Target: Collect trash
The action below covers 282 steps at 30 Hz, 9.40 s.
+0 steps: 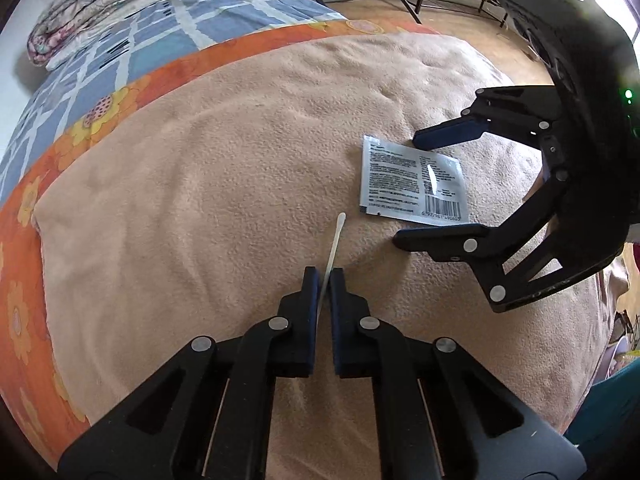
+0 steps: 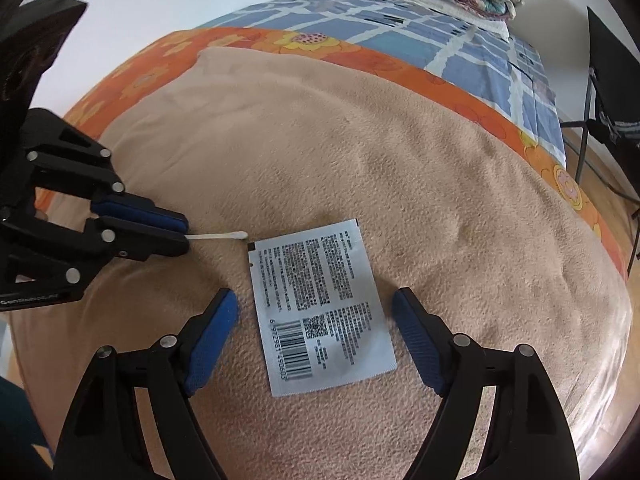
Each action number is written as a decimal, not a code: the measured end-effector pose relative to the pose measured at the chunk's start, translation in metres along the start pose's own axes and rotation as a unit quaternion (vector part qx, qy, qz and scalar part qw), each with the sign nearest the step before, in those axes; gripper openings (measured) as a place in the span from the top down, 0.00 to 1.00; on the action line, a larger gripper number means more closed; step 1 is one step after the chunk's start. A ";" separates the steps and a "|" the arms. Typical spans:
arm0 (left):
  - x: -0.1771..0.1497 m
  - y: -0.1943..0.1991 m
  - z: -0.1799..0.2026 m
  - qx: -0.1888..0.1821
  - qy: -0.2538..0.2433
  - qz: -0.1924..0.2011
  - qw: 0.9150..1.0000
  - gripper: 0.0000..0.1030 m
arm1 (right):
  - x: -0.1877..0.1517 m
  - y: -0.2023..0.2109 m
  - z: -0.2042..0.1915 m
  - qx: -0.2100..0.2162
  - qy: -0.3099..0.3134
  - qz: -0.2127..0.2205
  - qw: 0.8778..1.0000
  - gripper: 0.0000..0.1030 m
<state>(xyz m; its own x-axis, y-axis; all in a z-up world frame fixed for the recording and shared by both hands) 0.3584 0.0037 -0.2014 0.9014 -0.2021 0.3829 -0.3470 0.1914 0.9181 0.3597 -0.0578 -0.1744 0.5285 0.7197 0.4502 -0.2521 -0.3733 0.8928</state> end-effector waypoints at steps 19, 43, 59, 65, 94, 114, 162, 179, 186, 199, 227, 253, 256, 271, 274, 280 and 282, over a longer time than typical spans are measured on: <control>0.007 -0.005 0.001 0.010 0.013 0.008 1.000 1.00 | -0.005 0.006 0.002 -0.008 -0.005 -0.010 1.000 0.39; -0.036 0.085 0.034 -0.008 0.025 0.057 0.998 1.00 | -0.020 0.097 -0.030 -0.023 -0.041 0.054 0.997 0.40; -0.150 0.177 0.113 -0.019 0.019 0.092 0.995 1.00 | -0.087 0.206 -0.138 -0.010 -0.040 0.091 0.995 0.40; -0.206 0.187 0.145 -0.028 0.018 0.089 0.995 1.00 | -0.123 0.227 -0.170 -0.013 -0.049 0.101 0.994 0.40; -0.351 0.136 0.205 -0.064 0.042 0.023 0.997 1.00 | -0.272 0.189 -0.266 0.026 -0.093 0.027 0.995 0.40; -0.362 0.108 0.203 -0.039 0.041 -0.013 0.998 1.00 | -0.293 0.162 -0.265 0.025 -0.112 -0.005 0.993 0.39; -0.246 0.199 0.150 0.005 0.075 0.132 0.988 0.95 | -0.201 0.219 -0.193 -0.047 -0.117 0.091 0.988 0.35; -0.189 0.243 0.116 0.026 0.119 0.231 0.965 0.34 | -0.157 0.247 -0.145 -0.064 -0.154 0.173 0.971 0.31; -0.187 0.236 0.107 0.046 0.126 0.235 0.963 0.28 | -0.151 0.237 -0.139 -0.059 -0.162 0.185 0.967 0.29; -0.187 0.234 0.103 0.073 0.130 0.241 0.959 0.16 | -0.150 0.227 -0.127 -0.040 -0.190 0.184 0.964 0.28; -0.191 0.227 0.093 0.082 0.155 0.223 0.959 0.05 | -0.155 0.221 -0.126 -0.052 -0.198 0.173 0.963 0.25; -0.192 0.223 0.092 0.060 0.175 0.214 0.959 0.04 | -0.156 0.219 -0.129 -0.049 -0.204 0.173 0.962 0.25; -0.192 0.223 0.092 0.061 0.175 0.214 0.959 0.04 | -0.156 0.219 -0.130 -0.048 -0.206 0.173 0.962 0.25; -0.193 0.222 0.092 0.060 0.175 0.212 0.959 0.04 | -0.158 0.217 -0.130 -0.047 -0.213 0.172 0.961 0.25; -0.193 0.221 0.092 0.060 0.176 0.212 0.959 0.04 | -0.158 0.217 -0.130 -0.047 -0.213 0.172 0.961 0.25; -0.194 0.221 0.092 0.060 0.176 0.211 0.960 0.04 | -0.158 0.216 -0.130 -0.047 -0.213 0.172 0.961 0.25; -0.194 0.221 0.092 0.060 0.176 0.211 0.960 0.04 | -0.158 0.217 -0.129 -0.047 -0.213 0.172 0.961 0.25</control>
<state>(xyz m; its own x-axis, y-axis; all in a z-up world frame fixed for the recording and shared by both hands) 0.0831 -0.0035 -0.0637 0.6984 0.2099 0.6842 -0.7087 0.0689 0.7022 0.1168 -0.1764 -0.0501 0.6799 0.2509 0.6891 -0.5328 -0.4766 0.6993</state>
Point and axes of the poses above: each gripper's, at about its wrist camera, not at the fingertips, and y roughly against the way its jaws point, z to its right, x to its top, the point moved 9 cm from there along -y, roughly the way its jaws point, and after that the axes turned 7 degrees about y, right-handed, at the moved point
